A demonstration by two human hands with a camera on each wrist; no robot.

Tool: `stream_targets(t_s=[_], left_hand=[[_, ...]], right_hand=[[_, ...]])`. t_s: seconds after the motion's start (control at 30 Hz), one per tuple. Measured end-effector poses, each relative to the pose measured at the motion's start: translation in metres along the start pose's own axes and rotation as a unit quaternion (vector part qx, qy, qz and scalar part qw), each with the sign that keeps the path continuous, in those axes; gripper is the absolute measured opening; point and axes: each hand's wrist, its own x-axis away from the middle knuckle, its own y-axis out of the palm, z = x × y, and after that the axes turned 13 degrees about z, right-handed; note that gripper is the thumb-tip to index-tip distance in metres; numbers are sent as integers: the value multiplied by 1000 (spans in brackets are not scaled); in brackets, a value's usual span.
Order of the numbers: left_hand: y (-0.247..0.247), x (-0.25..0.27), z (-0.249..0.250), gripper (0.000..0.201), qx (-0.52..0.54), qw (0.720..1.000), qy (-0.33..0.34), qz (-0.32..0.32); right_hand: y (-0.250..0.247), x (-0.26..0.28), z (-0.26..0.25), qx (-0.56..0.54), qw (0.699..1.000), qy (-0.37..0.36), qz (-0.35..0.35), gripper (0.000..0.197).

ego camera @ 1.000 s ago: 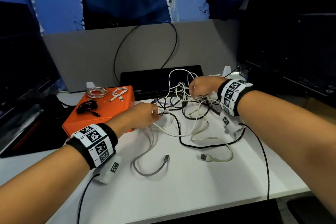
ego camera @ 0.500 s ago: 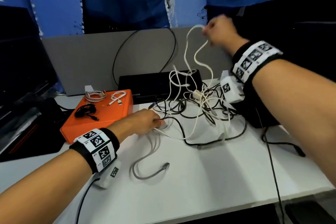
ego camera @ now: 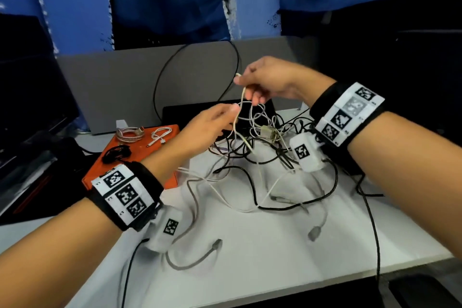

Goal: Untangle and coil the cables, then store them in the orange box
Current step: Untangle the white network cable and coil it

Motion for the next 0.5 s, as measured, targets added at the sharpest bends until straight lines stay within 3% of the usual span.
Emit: stream_targets(t_s=[0.07,0.13,0.2,0.33,0.43,0.5], left_hand=[[7,1,6,68,30,998,-50,-19],[12,6,5,39,46,997,-64,-5],[12,13,-2,14,21,998,-60,7],[6,21,-9,29,6,997,-60,55],[0,17,1,30,-161,981,22,109],[-4,15,2,31,-194,971,42,130]], right_hand=[[18,6,-2,-48,999,13,-20,18],[24,9,-10,-88,996,12,-22,20],[16,7,-25,-152,988,1,26,19],[-23,-4,-58,-242,942,-126,194,20],[-46,-12,-69,-273,890,-236,279,23],[-59,-12,-70,-292,864,-265,312,26]])
